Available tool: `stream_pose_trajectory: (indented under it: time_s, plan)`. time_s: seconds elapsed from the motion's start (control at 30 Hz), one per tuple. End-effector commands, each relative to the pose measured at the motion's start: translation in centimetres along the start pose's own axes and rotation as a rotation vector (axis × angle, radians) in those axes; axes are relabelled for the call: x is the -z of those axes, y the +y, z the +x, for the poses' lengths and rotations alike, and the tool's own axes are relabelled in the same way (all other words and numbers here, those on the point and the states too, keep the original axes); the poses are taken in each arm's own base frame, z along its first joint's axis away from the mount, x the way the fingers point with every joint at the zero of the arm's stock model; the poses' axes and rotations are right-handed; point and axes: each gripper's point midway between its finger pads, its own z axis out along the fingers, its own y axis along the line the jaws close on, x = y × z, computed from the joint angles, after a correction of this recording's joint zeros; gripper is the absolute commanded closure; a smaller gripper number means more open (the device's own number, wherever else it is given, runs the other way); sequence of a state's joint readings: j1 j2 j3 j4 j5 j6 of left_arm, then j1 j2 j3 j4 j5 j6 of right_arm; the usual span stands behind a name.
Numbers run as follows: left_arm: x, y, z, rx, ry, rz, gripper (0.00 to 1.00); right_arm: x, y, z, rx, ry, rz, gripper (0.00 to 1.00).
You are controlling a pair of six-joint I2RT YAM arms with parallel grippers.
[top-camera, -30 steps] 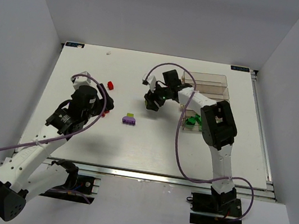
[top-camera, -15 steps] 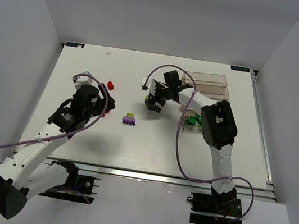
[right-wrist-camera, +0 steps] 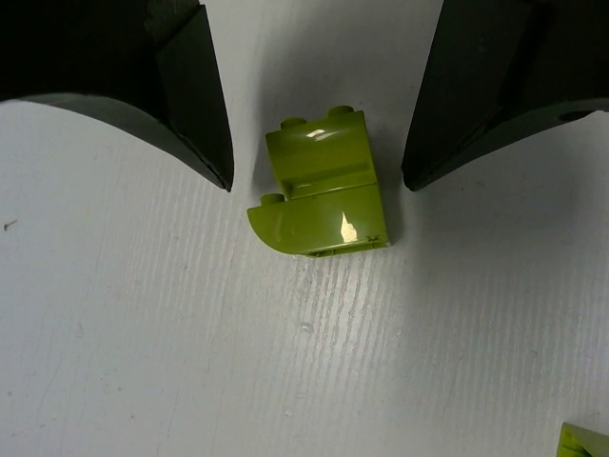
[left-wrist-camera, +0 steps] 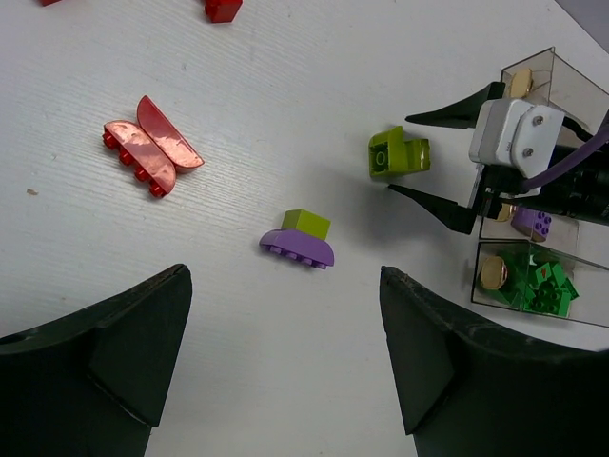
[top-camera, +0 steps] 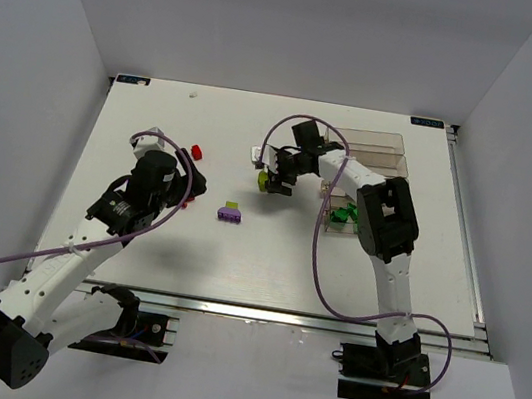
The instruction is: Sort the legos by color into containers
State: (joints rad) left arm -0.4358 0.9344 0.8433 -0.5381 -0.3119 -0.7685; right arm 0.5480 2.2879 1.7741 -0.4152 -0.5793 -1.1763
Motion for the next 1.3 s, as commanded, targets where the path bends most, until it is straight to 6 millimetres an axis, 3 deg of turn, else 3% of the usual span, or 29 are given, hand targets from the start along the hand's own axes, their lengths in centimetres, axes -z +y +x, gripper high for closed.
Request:
stream_pose_trajectory:
  time_s: [0.0,0.37,0.67,1.07,1.27]
  plan:
    - [0.2,-0.4,-0.3,0.017,-0.011,0.022,0.11,0.4,0.6,-0.4,0.021,-0.026,-0.053,0.24]
    - [0.1,-0.7,-0.2,0.018,-0.007,0.031,0.11,0.3,1.0,-0.5,0.028,-0.045,-0.076,0.38]
    - [-0.3,-1.4,0.7,0.034,0.027,0.073,0.11,0.1,-0.1,-1.1,-0.053,-0.064,-0.040,0.56]
    - [-0.8,-2.1,1.1,0.045,0.047,0.099,0.11,-0.1,-0.2,-0.7,-0.146,-0.059,-0.001,0.41]
    - [-0.8,-2.2,1.1,0.048,0.049,0.101,0.11,-0.5,-0.4,-0.8,-0.173,-0.067,0.008,0.39]
